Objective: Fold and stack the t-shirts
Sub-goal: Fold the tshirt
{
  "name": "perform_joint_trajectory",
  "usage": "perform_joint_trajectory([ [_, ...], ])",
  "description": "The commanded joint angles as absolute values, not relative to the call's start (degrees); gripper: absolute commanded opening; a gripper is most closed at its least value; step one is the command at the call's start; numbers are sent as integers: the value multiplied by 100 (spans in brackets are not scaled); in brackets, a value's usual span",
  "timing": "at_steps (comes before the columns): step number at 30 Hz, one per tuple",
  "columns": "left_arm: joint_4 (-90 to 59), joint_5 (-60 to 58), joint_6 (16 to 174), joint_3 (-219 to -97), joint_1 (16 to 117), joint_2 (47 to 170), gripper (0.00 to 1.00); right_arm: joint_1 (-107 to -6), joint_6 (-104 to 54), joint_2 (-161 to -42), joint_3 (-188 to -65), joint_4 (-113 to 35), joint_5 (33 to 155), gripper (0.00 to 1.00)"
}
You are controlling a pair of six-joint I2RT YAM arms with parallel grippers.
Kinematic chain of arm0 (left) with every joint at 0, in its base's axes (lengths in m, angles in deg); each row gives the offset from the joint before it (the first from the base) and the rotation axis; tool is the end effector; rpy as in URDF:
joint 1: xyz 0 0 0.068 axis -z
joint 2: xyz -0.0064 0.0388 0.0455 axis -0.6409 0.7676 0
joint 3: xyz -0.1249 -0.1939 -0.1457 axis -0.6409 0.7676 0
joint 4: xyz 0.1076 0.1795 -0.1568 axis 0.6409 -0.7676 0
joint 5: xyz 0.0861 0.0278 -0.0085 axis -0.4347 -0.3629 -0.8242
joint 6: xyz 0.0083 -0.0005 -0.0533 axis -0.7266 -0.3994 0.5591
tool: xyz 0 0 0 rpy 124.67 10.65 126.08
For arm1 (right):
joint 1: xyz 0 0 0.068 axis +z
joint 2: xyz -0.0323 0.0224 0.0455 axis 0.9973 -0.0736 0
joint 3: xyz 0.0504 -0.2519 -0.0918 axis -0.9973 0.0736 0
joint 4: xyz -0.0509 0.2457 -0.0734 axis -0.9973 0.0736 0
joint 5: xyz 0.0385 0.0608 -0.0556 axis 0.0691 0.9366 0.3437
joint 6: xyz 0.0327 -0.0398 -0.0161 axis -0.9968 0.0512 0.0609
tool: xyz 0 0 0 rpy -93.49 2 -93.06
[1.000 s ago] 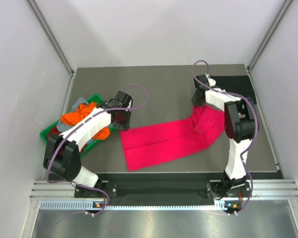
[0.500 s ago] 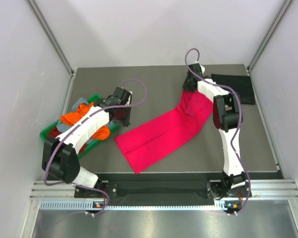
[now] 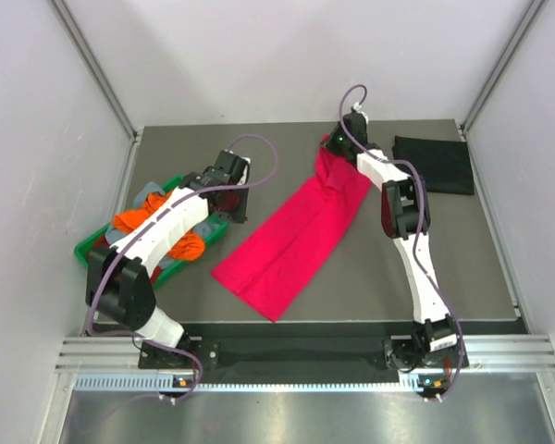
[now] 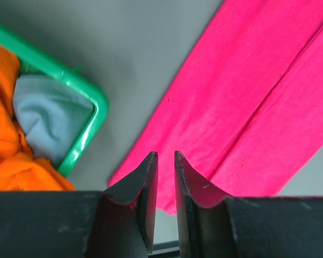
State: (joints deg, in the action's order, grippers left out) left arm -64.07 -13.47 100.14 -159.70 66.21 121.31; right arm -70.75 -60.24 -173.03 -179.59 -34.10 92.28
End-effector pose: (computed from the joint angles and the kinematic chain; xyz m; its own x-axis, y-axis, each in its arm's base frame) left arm 0.2849 -0.1381 0.2821 -0.8624 0.1059 -0.4951 0.1672 0.9826 -0.0811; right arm 0.5767 0.1587 0.1358 -0.5819 0.5342 -0.6132 0.0597 0.7800 0.6229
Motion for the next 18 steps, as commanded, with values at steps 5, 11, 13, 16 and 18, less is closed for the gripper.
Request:
perform_joint_trajectory([
  [5,-6120,-1425,9892,-16285,6632,12499,24,-6776,-6067,-17863,-19041,-4844,9253,7],
  [11,-6112,-1188,9883,-16294,6632,12578,23,-6794,-5821,-17688,-19015,-4925,9226,27],
  [13,-6051,-1030,9796,-16268,6632,12482,24,-6794,-5734,-17417,-18962,-4819,9295,37],
  [16,-5936,-942,9646,-16294,6632,12368,24,-6759,-5523,-16856,-18760,-4540,9218,48],
  [18,-5892,-942,9655,-16373,6614,12323,25,-6750,-5470,-16512,-18506,-4319,9129,49],
])
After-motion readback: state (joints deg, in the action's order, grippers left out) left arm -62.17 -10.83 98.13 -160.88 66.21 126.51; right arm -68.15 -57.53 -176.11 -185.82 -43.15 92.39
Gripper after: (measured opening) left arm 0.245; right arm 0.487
